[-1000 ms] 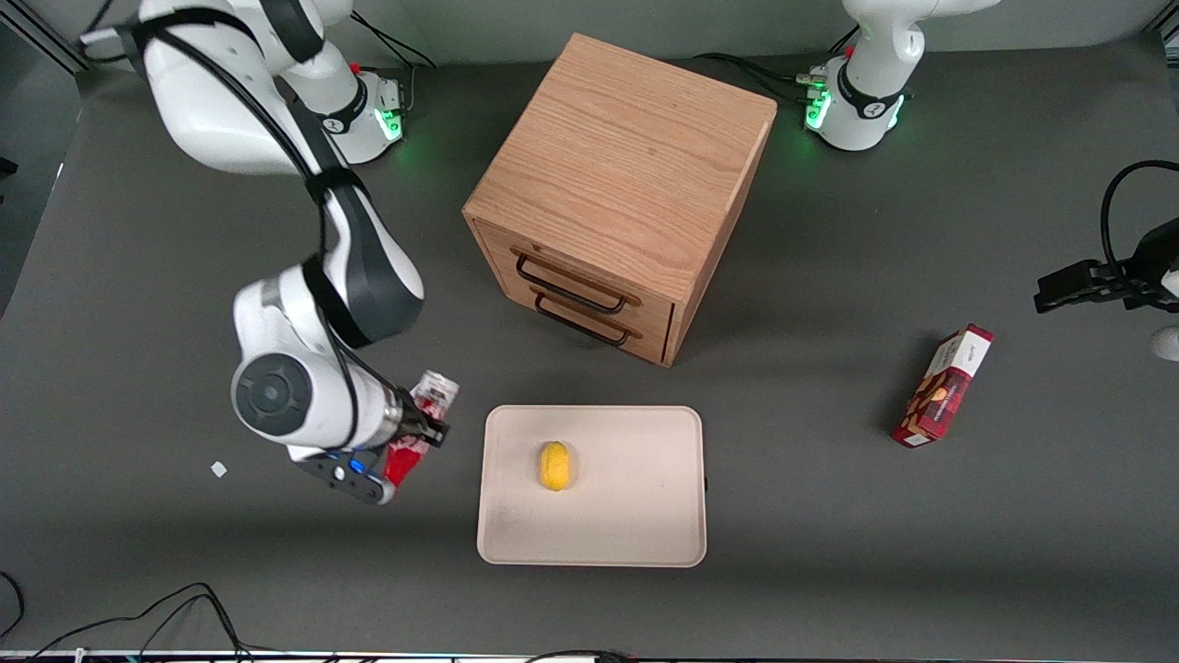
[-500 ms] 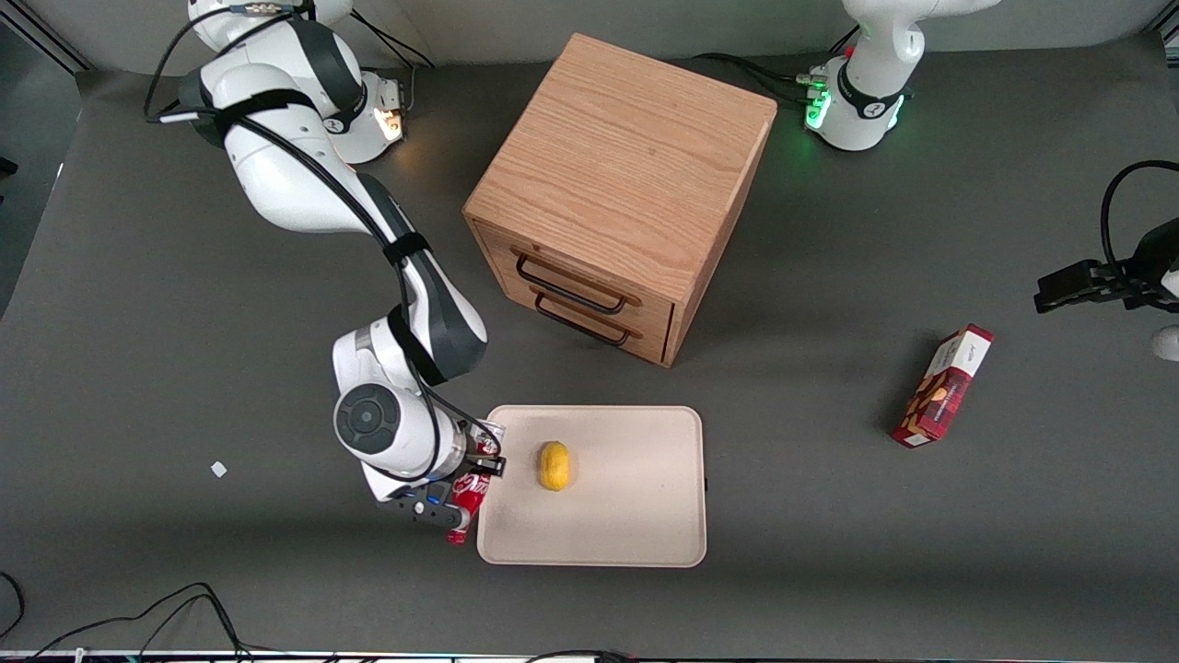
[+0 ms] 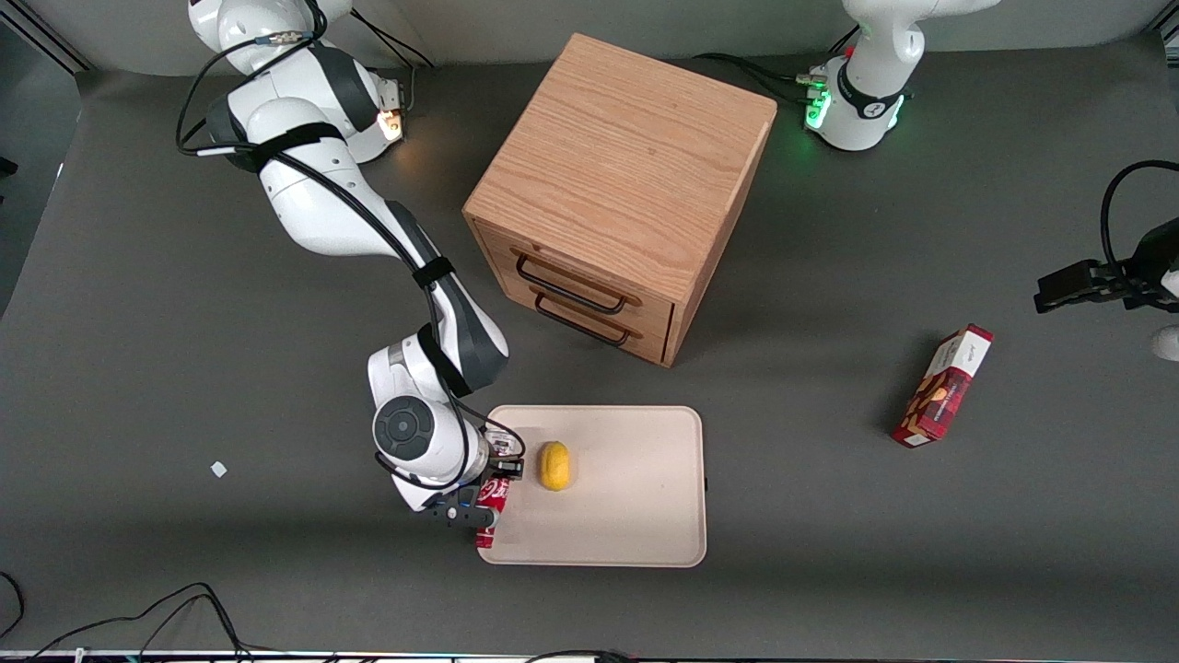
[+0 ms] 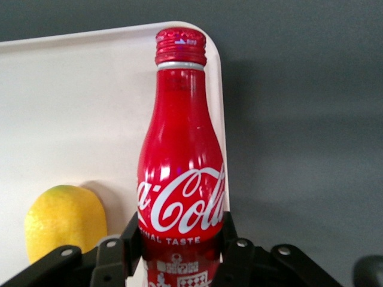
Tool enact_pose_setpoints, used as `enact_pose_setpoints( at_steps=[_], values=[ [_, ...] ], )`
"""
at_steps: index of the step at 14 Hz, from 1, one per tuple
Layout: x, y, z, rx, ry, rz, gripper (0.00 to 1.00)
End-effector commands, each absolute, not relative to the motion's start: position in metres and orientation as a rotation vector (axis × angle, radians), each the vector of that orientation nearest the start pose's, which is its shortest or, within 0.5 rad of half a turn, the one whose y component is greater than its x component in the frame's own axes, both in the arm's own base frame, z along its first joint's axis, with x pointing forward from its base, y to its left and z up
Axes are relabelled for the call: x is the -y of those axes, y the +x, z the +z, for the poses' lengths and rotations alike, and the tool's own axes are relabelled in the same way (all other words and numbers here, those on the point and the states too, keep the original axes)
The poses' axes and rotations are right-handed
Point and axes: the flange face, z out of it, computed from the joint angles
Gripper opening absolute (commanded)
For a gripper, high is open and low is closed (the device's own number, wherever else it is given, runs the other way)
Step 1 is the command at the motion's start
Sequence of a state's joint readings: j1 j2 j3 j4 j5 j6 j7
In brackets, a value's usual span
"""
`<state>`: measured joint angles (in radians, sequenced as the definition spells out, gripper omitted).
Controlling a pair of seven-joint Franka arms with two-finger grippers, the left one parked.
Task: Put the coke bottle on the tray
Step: 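Carry the bottle over the white tray beside the lemon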
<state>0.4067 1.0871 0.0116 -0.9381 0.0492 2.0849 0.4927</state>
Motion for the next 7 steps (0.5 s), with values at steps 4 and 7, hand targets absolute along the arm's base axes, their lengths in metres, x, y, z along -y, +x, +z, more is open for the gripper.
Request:
enact_pose_setpoints(
  at_steps=[4, 7],
  values=[
    [-0.322, 0.731, 0.213, -0.104, -3.073, -0.086, 0.0],
    [-0.322, 0.731, 0.21, -0.111, -3.075, -0.08, 0.07]
  ],
)
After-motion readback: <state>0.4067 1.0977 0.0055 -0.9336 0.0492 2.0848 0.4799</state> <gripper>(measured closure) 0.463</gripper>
